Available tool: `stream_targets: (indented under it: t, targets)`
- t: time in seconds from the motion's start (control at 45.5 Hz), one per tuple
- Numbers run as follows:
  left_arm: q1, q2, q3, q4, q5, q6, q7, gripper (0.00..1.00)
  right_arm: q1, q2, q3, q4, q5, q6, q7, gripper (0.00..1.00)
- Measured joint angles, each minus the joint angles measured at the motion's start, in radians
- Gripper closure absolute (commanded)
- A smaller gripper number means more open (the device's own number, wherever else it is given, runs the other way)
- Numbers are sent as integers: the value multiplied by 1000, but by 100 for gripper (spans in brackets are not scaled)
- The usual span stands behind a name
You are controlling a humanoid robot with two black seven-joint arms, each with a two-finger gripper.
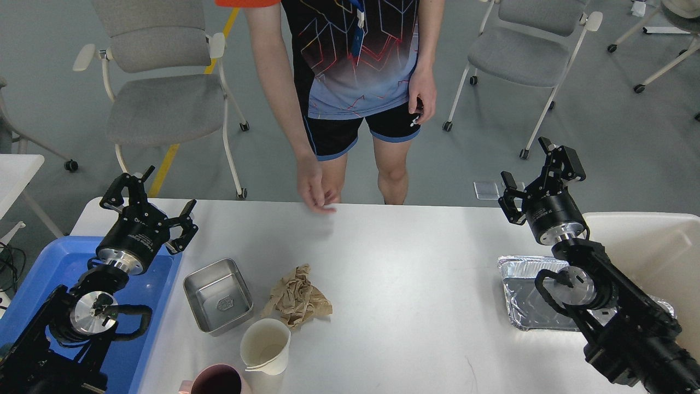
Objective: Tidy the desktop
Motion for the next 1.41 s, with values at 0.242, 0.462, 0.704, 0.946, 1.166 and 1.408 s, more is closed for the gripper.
stream_targets:
  t: [0.242,0.462,0.704,0.946,1.166,1.408]
  targets:
    - [95,278,138,-195,30,34,17,3,4,2,-1,-1,0,0,0,0]
    - [88,720,385,-386,39,24,60,3,5,2,-2,-2,0,0,0,0]
    - [-42,1111,631,-537,40,-70,168,4,6,5,-3,-2,0,0,-2,0]
    - [-47,1302,703,-574,48,-181,204,6,4,6,-3,-2,0,0,-2,0]
    - [-45,1375,711,-582,49,-257,202,6,3,6,-4,-3,0,0,-2,0]
    - [-38,1279,717,-588,72,-322,214,6,-1,6,-5,-3,0,0,-2,0]
